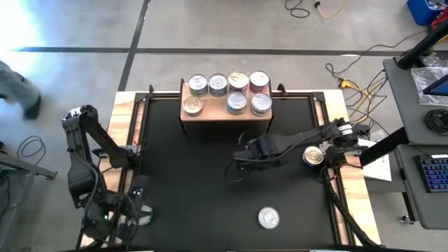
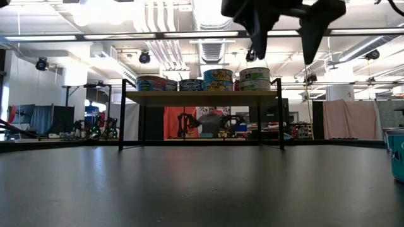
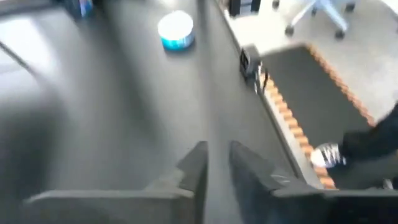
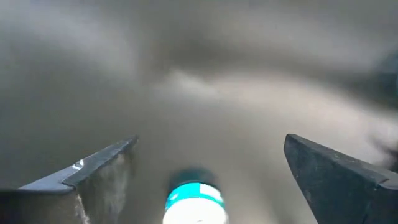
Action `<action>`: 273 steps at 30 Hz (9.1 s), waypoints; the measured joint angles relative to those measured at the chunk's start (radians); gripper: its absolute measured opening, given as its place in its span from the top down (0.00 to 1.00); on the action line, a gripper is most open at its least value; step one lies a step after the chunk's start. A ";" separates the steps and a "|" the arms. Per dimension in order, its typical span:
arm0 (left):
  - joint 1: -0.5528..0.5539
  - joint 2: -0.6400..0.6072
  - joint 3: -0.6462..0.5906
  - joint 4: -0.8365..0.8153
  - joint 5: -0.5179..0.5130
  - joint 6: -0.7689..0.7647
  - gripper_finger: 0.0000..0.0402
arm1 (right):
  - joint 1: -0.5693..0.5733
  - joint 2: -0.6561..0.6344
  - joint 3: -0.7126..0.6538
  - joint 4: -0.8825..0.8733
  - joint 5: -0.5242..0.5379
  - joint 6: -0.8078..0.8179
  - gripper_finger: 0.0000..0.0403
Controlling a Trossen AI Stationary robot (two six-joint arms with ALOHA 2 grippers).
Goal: Stack canned seafood by type on shelf
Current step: Stack the blue-pink tuna can on top of the other blue-pink tuna can on the shelf
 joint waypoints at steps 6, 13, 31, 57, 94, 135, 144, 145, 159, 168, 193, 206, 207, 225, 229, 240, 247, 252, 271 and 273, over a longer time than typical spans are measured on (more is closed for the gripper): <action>0.106 -0.069 -0.072 0.217 0.024 0.199 0.97 | -0.043 -0.145 -0.168 0.253 -0.037 -0.008 0.14; 0.281 -0.142 -0.134 0.558 0.206 0.365 1.00 | -0.026 -0.258 -0.271 0.280 -0.066 0.101 0.38; 0.286 -0.413 -0.076 0.551 -0.130 0.551 1.00 | 0.166 -0.119 -0.318 0.420 -0.342 0.125 0.98; 0.286 -0.385 -0.158 0.028 -0.073 0.043 1.00 | 0.048 0.172 -0.331 -0.123 -0.249 -0.762 0.98; 0.629 -0.215 -0.097 0.220 -0.097 0.181 1.00 | -0.115 -0.283 -0.846 -0.125 -0.025 -0.903 0.98; 0.452 -0.266 -0.127 -0.171 0.117 -0.279 0.98 | 0.027 -0.265 -0.496 -0.040 0.218 -0.687 0.98; 0.372 -0.208 -0.228 -0.149 0.195 -0.442 0.82 | -0.033 -0.268 -0.771 0.168 0.079 -0.732 0.98; 0.370 -0.198 -0.239 -0.132 0.212 -0.450 0.81 | -0.038 -0.268 -0.786 0.205 0.076 -0.731 0.98; 0.370 -0.027 -0.304 0.020 0.209 -0.415 0.58 | 0.014 -0.290 -0.621 0.594 -0.093 -0.903 0.98; 0.374 0.117 -0.383 0.325 0.177 -0.346 0.33 | 0.056 -0.265 -0.635 0.661 -0.087 -0.838 0.98; 0.600 0.138 -0.811 1.337 0.461 0.342 0.12 | 0.194 0.160 -0.349 0.846 -0.229 -0.799 0.70; 0.689 0.128 -0.861 1.407 0.480 0.513 0.12 | 0.145 0.213 -0.190 0.748 -0.155 -0.877 0.33; 0.712 0.134 -0.861 1.390 0.480 0.519 0.12 | 0.140 0.212 -0.184 0.751 -0.132 -0.882 0.33; 0.802 0.408 -0.814 1.498 0.557 0.495 0.09 | 0.114 0.241 -0.176 0.775 -0.033 -0.995 0.38; 0.808 0.481 -0.753 1.516 0.530 0.508 0.05 | 0.114 0.273 -0.176 0.768 -0.048 -1.015 0.36; 0.799 0.613 -0.681 1.669 0.499 0.552 0.03 | 0.107 0.277 -0.169 0.774 0.073 -1.036 0.26; 0.800 0.713 -0.608 1.797 0.520 0.517 0.02 | 0.088 0.275 -0.172 0.783 0.076 -1.031 0.28; 0.795 0.796 -0.531 1.836 0.507 0.526 0.02 | 0.088 0.274 -0.175 0.744 0.069 -1.063 0.28; 0.782 0.452 -0.719 1.678 0.477 0.281 0.07 | 0.082 0.196 -0.168 0.541 0.012 -1.110 0.33; 0.784 0.341 -0.755 1.575 0.462 0.280 0.06 | 0.083 0.168 -0.168 0.523 0.003 -1.113 0.37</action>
